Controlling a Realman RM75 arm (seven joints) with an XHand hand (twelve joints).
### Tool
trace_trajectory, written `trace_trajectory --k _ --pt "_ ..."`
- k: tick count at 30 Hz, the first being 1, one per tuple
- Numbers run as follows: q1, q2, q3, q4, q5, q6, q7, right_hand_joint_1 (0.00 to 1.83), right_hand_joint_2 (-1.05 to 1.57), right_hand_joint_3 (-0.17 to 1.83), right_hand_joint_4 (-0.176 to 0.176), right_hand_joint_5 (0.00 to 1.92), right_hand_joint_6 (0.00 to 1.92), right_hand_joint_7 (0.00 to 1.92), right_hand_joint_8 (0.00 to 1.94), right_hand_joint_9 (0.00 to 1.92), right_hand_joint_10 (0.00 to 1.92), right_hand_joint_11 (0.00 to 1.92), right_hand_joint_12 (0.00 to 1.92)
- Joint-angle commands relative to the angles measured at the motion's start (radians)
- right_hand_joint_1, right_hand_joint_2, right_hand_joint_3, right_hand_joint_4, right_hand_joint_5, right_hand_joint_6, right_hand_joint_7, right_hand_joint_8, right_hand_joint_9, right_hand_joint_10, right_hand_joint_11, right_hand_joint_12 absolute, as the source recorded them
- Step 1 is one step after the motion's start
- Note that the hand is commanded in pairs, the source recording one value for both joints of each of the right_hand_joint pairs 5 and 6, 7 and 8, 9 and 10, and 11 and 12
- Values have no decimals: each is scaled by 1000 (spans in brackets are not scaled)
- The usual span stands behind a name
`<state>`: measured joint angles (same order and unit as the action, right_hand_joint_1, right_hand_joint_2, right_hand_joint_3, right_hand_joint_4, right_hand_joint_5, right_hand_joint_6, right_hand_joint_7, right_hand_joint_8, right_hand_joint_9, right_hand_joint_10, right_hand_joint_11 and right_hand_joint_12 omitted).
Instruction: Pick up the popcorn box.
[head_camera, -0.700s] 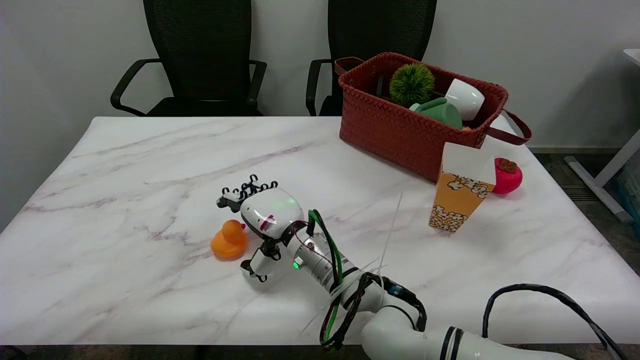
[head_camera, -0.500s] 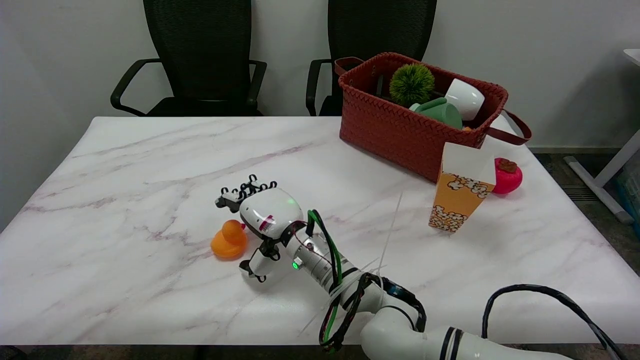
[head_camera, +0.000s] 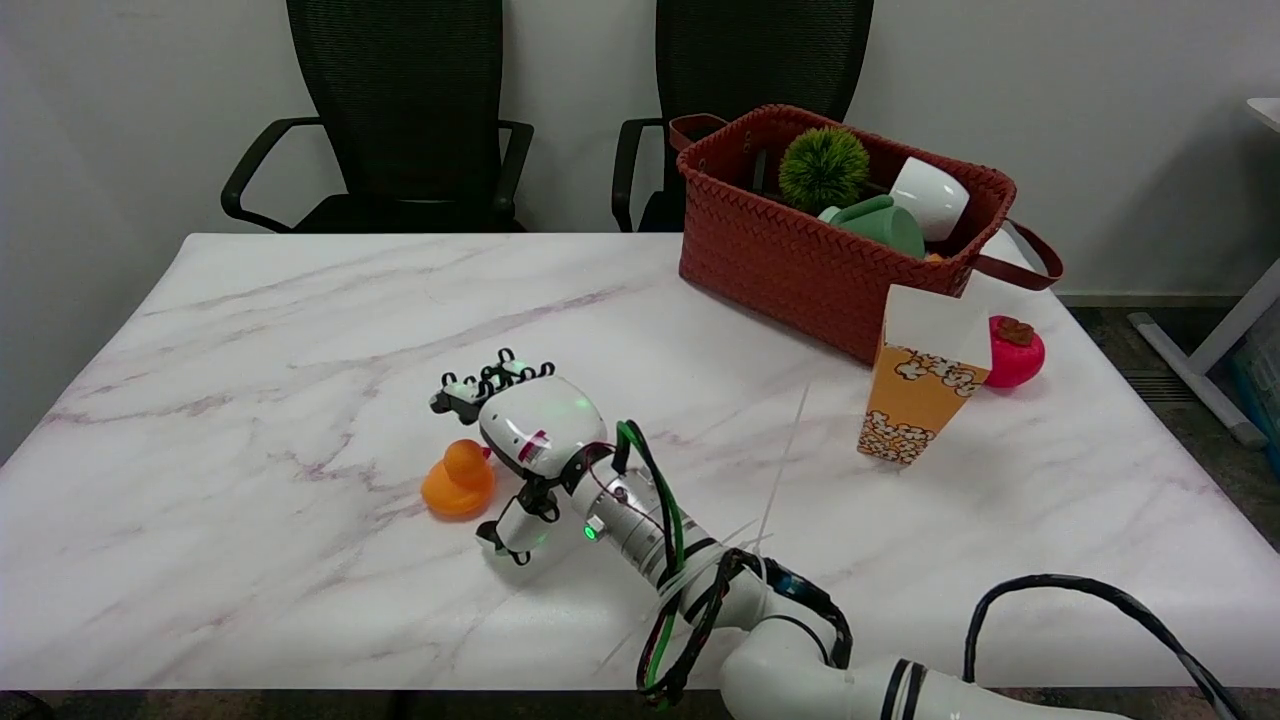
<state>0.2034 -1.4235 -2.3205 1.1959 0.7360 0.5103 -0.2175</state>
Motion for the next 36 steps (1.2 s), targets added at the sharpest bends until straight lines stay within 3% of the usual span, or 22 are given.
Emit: trace_trajectory --k 1,19,36 --pt "-62 -8 77 50 0 88 -5 1181 179 807 0 211 211 544 544 515 515 416 416" --pt "-164 -42 82 94 74 415 -148 1189 246 734 0 66 66 548 548 545 545 482 482" --pt "-176 -43 68 93 110 687 -151 1175 276 767 0 61 61 599 599 574 574 515 515"
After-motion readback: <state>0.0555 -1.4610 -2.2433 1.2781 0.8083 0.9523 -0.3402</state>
